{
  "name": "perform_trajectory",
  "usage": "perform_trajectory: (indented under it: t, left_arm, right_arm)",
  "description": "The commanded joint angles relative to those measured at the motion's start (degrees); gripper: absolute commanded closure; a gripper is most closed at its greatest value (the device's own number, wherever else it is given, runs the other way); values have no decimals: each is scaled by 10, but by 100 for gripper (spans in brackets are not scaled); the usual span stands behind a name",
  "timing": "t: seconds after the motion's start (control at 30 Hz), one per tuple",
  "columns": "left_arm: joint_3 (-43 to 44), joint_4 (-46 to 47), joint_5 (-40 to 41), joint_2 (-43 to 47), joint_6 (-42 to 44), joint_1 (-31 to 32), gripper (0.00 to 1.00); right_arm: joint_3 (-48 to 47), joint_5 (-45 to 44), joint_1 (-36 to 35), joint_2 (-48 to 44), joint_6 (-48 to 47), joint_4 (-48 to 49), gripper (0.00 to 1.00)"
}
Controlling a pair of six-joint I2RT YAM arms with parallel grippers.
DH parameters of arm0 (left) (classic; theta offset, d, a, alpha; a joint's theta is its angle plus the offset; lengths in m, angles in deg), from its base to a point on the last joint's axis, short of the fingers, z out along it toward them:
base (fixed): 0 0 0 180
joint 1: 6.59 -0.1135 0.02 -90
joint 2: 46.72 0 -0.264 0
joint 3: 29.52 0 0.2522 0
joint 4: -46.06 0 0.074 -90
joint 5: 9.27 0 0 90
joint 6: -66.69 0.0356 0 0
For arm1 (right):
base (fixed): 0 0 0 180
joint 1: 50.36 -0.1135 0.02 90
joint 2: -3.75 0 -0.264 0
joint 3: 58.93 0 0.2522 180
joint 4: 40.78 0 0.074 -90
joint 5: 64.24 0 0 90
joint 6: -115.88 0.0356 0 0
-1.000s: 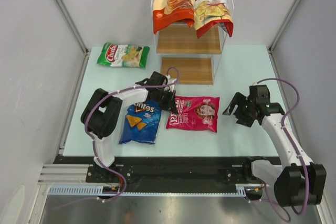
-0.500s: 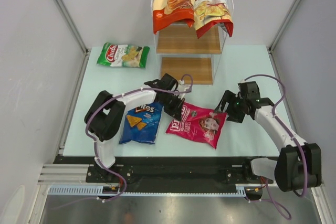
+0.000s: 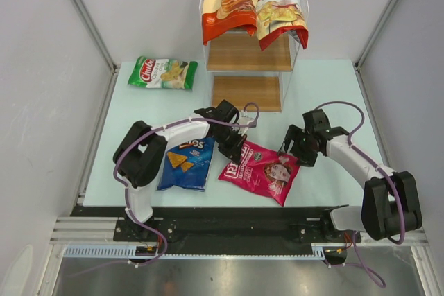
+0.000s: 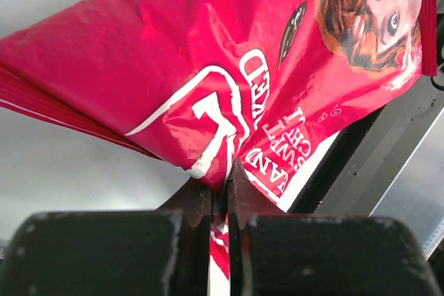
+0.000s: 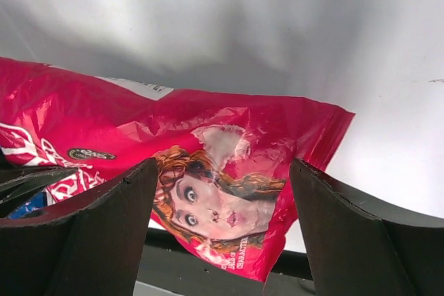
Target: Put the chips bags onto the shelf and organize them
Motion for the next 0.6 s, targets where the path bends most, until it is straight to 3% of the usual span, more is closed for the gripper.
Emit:
perform_trajectory:
  t: [0.0, 0.23, 0.37, 0.57]
  left_arm:
    - [25, -9, 2, -7, 22, -1, 100]
    - [12, -11, 14, 8, 35, 0, 100]
    - [21, -25, 9, -2, 49, 1, 100]
    - [40, -39, -3, -14, 50, 0, 100]
  right_arm:
    - [-5, -43, 17, -20, 5, 18, 18]
    - [-29, 11, 51, 13, -41, 79, 18]
    - [-30, 52, 27, 49, -57, 163, 18]
    - [-33, 92, -38, 103, -96, 209, 18]
